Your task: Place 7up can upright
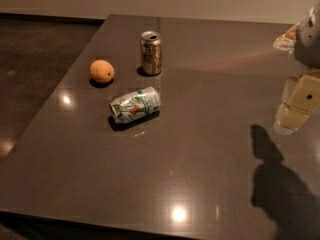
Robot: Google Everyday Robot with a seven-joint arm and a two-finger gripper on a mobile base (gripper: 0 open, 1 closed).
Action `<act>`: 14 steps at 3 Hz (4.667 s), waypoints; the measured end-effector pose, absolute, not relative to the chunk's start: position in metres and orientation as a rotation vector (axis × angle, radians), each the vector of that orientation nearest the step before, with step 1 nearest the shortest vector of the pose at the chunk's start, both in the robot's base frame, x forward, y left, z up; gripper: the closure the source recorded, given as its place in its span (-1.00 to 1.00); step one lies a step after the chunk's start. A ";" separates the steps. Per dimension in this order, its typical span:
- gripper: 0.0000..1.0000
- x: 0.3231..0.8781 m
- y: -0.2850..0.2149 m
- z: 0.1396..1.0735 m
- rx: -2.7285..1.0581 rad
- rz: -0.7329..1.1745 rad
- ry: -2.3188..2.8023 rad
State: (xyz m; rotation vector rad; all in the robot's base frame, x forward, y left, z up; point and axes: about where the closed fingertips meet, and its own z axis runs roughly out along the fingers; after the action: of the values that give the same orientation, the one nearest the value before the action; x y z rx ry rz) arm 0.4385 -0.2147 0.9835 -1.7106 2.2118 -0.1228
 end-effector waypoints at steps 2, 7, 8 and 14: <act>-1.00 0.469 -0.188 0.978 -1.775 -0.086 2.157; -1.00 0.546 0.029 0.888 -2.461 -0.080 1.671; -1.00 0.539 0.048 0.871 -2.557 -0.089 1.595; 0.71 0.526 0.058 0.864 -2.508 -0.009 1.744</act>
Offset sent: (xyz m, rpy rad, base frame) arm 0.0546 0.0461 -0.0110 0.0282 0.0280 0.1169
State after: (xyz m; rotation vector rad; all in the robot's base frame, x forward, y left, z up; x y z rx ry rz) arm 0.5260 0.0579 0.8638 -2.5083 1.7441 -0.0088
